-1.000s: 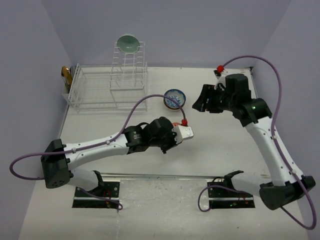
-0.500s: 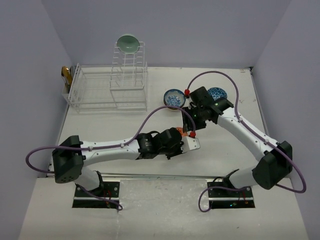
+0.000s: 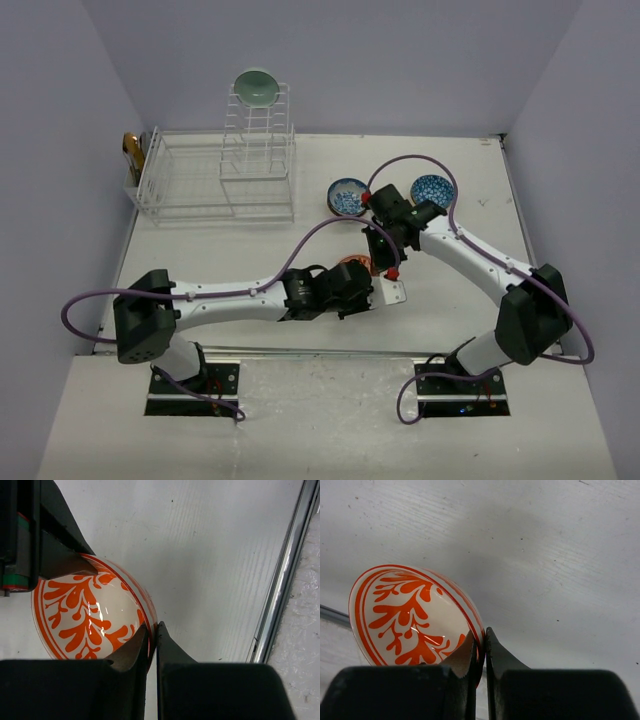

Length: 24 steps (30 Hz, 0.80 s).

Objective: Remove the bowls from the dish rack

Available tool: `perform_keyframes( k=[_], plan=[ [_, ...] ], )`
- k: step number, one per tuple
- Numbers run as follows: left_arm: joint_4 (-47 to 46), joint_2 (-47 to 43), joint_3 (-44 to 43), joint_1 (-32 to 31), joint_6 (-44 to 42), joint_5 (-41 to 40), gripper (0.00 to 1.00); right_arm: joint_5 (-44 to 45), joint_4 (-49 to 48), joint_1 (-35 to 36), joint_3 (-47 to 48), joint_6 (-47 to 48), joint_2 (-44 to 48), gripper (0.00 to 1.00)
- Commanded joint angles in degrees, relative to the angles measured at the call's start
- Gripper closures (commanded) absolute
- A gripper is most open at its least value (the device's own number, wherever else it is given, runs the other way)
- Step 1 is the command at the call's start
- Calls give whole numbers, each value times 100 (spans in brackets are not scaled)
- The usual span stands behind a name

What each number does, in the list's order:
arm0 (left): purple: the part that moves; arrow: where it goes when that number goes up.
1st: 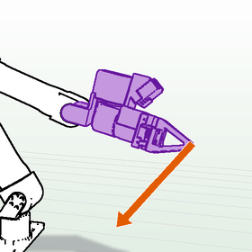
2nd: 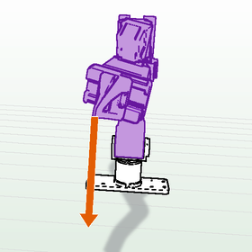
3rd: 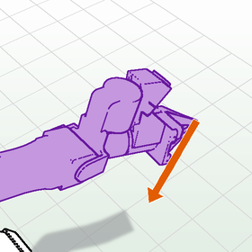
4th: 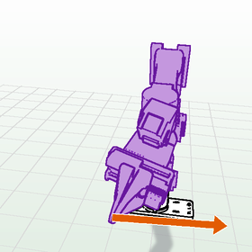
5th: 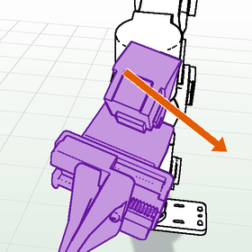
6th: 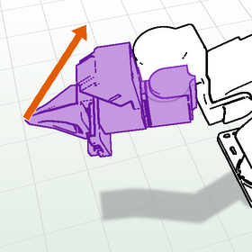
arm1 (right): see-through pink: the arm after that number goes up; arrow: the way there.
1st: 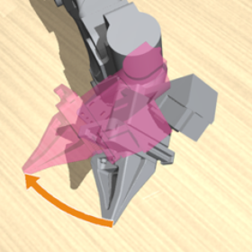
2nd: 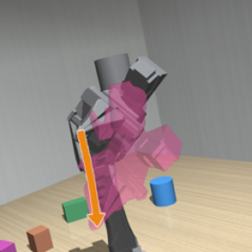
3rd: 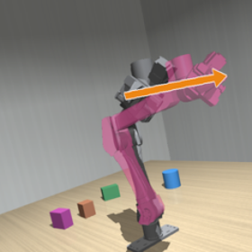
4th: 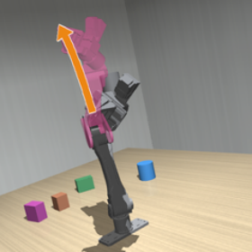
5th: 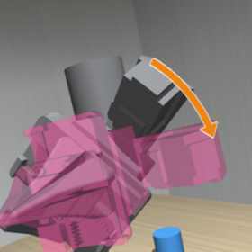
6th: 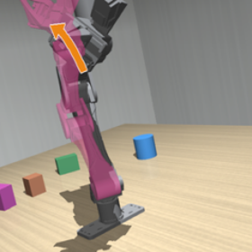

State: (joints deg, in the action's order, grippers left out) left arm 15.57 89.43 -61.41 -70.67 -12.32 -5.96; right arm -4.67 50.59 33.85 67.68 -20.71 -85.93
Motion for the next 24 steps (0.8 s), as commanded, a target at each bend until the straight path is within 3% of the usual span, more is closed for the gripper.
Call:
perform_keyframes(
  k=[1, 5, 6, 7, 8, 9, 15, 19, 21, 24],
  plan=[
    [-292, 31, -302, -43, -166, -468, 100, 97, -181, -10, 70, -170, 6, 100],
    [-204, 215, -460, -52, -52, -844, 100, 220, -330, -10, 70, -311, 85, 100],
    [-195, 250, -486, -52, 1, -950, 88, 299, -382, -10, 70, -346, 111, 100],
    [-195, 251, -495, -52, 123, -1169, 68, 378, -514, -27, 70, -433, 146, 100],
    [-256, 216, -478, -52, 185, -1310, 20, 448, -593, -62, 79, -495, 225, 100],
    [-265, 198, -477, -52, 238, -1451, 0, 449, -672, -114, 87, -556, 261, 100],
    [-230, -679, -170, -52, 923, -1978, 0, 528, -1393, -1124, 35, -952, 647, 100],
    [217, -1576, 49, -52, 2056, -3137, 0, 554, -1745, -1942, 70, -1102, 806, 100],
    [743, -2041, 102, -43, 2521, -4030, 0, 563, -1937, -2493, 79, -1233, 832, 100],
    [1736, -2473, 85, -43, 3331, -4519, 0, 581, -2210, -3232, 70, -1505, 780, 100]
  ],
)
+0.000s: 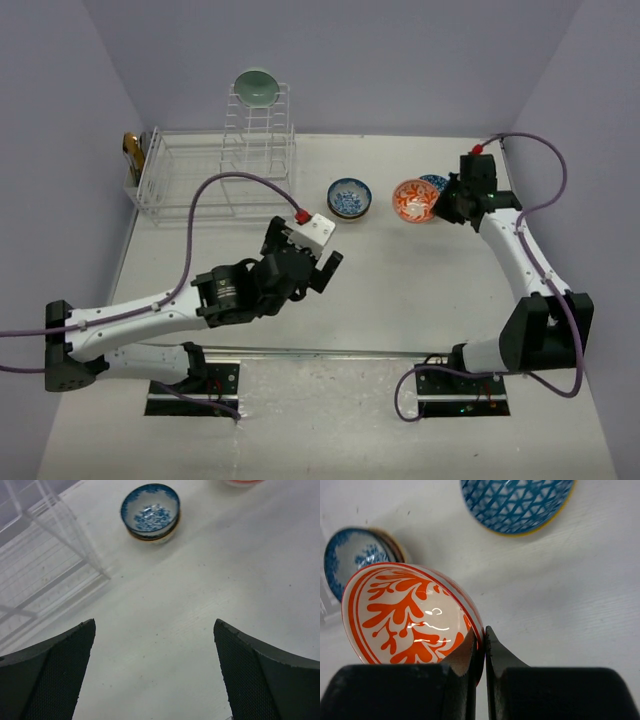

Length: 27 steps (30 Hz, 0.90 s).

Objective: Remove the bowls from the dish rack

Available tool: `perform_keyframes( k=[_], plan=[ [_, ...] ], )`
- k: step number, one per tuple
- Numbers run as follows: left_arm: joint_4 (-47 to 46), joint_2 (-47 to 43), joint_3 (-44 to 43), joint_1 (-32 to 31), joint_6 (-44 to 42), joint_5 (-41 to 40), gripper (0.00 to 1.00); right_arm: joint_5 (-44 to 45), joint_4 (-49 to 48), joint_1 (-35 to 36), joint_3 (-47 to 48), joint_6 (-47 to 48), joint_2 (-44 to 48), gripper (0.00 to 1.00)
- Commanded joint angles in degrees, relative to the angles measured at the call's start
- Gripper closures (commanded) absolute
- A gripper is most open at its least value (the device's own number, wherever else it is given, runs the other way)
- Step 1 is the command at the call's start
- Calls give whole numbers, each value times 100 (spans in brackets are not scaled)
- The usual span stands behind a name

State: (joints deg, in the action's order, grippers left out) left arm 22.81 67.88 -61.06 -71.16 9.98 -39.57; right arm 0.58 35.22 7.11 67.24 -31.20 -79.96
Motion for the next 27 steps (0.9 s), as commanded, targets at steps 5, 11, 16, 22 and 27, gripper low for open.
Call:
perform_keyframes(
  k=[5, 11, 16, 22, 27],
  plan=[
    [1762, -1160, 295, 5, 1454, -825, 0, 346, -1211, -1124, 367, -694, -343, 100],
    [1394, -2241, 1174, 5, 1139, -447, 0, 92, -1053, -1432, 1273, -677, -1485, 100],
    [1139, -2779, 1509, 5, 998, -367, 0, 30, -1035, -1476, 1633, -642, -1943, 100],
    [1173, -2824, 1579, 5, 1006, -253, 0, -23, -877, -1476, 2003, -589, -2480, 98],
    [1156, -2561, 1509, 5, 980, -139, 0, -32, -1079, -1476, 1889, -641, -2585, 95]
  ],
)
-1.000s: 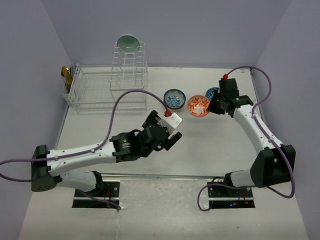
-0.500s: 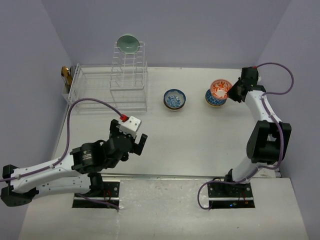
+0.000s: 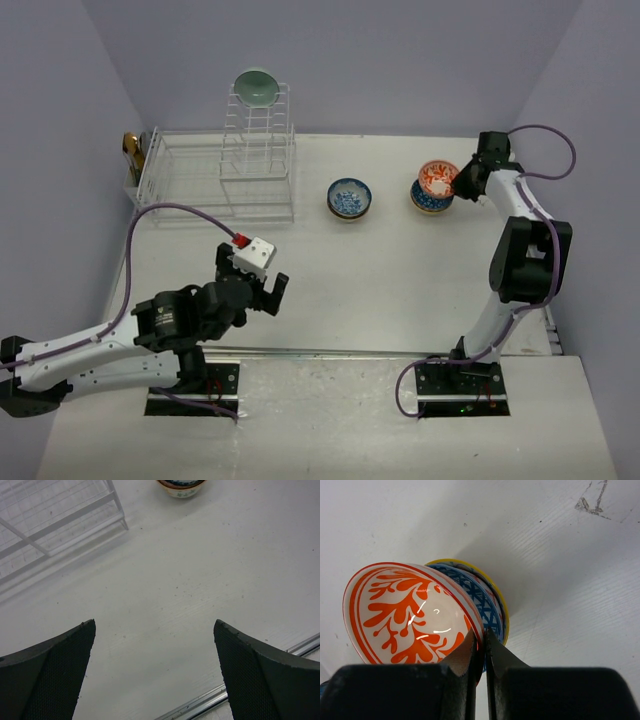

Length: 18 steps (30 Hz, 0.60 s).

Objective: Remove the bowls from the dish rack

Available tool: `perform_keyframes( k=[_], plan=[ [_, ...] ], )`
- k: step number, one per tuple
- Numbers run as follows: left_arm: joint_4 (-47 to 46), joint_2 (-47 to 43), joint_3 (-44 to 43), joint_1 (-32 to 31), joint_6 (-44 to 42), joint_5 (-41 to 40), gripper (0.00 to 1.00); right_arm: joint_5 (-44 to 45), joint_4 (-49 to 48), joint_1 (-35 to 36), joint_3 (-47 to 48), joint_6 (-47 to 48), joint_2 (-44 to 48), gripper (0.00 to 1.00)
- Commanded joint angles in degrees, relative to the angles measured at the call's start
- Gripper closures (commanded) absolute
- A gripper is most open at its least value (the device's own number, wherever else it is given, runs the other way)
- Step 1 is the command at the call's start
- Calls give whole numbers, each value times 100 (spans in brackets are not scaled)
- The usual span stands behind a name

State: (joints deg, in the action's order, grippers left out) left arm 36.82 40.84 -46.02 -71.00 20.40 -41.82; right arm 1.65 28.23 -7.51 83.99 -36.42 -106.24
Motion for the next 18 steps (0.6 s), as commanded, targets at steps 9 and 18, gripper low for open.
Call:
perform_keyframes(
  k=[9, 18],
  plan=[
    [-263, 196, 23, -10, -80, 174, 0, -358, -476, 4, -66, -75, -2, 93],
    [-263, 214, 49, -10, -80, 218, 0, -437, -503, 4, -295, -14, 15, 90]
  ],
)
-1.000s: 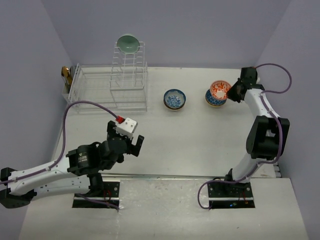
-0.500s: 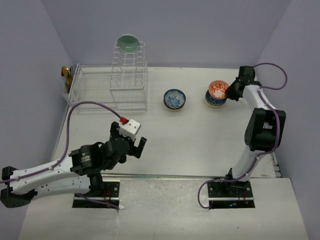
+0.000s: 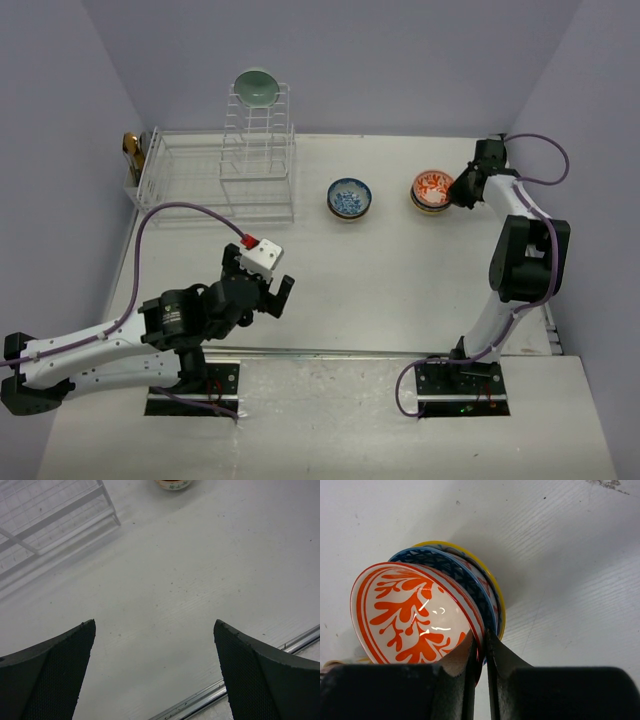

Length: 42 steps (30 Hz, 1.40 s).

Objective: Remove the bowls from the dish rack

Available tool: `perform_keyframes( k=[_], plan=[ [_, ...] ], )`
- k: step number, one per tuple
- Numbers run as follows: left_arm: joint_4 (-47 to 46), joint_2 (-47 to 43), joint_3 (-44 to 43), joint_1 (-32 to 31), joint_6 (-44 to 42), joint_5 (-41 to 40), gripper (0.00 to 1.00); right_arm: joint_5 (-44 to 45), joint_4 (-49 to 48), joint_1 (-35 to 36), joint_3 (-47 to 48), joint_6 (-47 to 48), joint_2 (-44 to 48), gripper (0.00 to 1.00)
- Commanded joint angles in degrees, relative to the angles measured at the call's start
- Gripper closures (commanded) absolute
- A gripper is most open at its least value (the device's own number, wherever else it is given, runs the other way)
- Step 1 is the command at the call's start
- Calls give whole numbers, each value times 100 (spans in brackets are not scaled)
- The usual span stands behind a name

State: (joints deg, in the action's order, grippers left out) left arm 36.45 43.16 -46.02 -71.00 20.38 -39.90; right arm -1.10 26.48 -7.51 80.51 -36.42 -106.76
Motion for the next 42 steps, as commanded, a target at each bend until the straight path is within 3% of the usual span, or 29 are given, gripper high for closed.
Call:
perform_keyframes(
  k=[1, 12, 32, 36, 42],
  plan=[
    [-226, -18, 41, -10, -78, 44, 0, -162, -319, 4, 44, -22, 68, 89],
    [-261, -141, 67, -10, -105, 149, 0, -364, -188, 4, 53, -75, 85, 69],
    [-296, -62, 93, -10, -140, 281, 0, -74, -117, -163, -334, 57, 542, 61],
    [-296, -88, 93, -10, -140, 290, 0, -83, -126, -198, -431, 65, 595, 62],
    [-305, -79, 102, -10, -157, 325, 0, -109, -187, -207, -598, 57, 788, 83]
  ],
)
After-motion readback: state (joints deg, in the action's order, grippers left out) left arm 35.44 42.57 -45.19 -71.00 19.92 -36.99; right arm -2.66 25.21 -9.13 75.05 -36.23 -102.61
